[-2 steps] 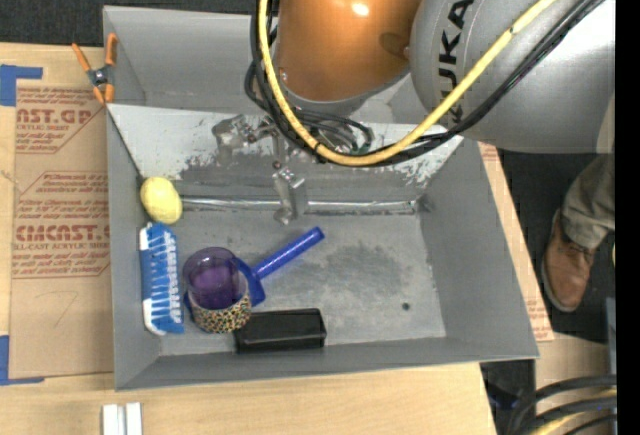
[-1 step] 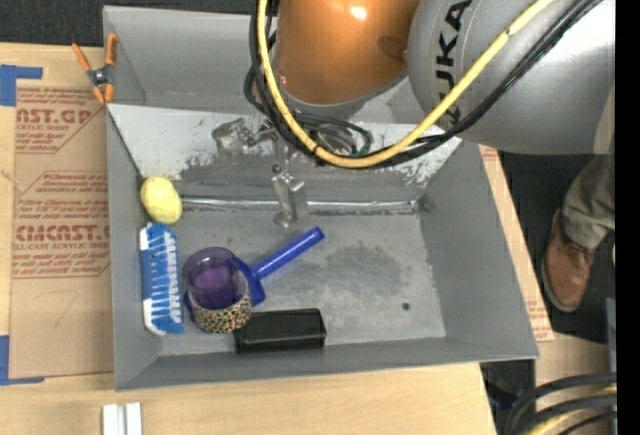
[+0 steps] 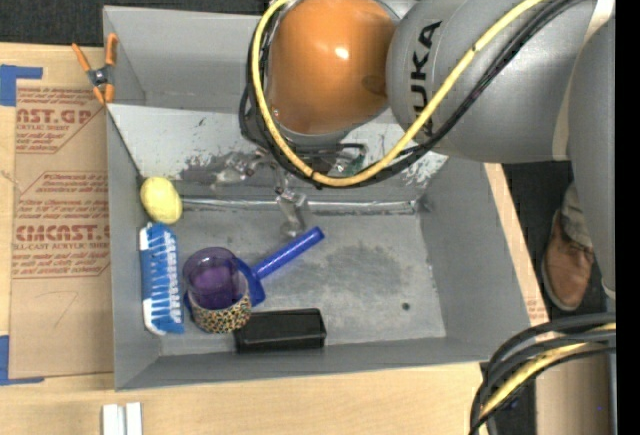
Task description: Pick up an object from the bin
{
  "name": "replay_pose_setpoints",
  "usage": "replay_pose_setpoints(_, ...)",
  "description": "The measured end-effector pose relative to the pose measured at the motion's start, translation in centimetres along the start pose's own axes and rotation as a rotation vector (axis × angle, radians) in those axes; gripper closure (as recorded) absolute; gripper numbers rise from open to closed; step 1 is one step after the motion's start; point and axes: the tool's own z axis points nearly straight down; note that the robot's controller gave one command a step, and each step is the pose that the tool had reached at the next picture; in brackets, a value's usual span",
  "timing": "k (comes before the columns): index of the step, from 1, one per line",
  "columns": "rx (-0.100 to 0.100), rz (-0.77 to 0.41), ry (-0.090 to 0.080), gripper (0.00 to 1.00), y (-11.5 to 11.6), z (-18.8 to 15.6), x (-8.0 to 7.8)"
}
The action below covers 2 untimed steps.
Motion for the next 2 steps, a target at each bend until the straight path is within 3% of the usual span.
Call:
replay_pose_setpoints(1,-0.004,0.151,0.000,0.00,6.9,-2.0,1.8)
replay_pose_setpoints(2,0.001,-0.049,-0.004,0.00,5.7,5.6,-0.3)
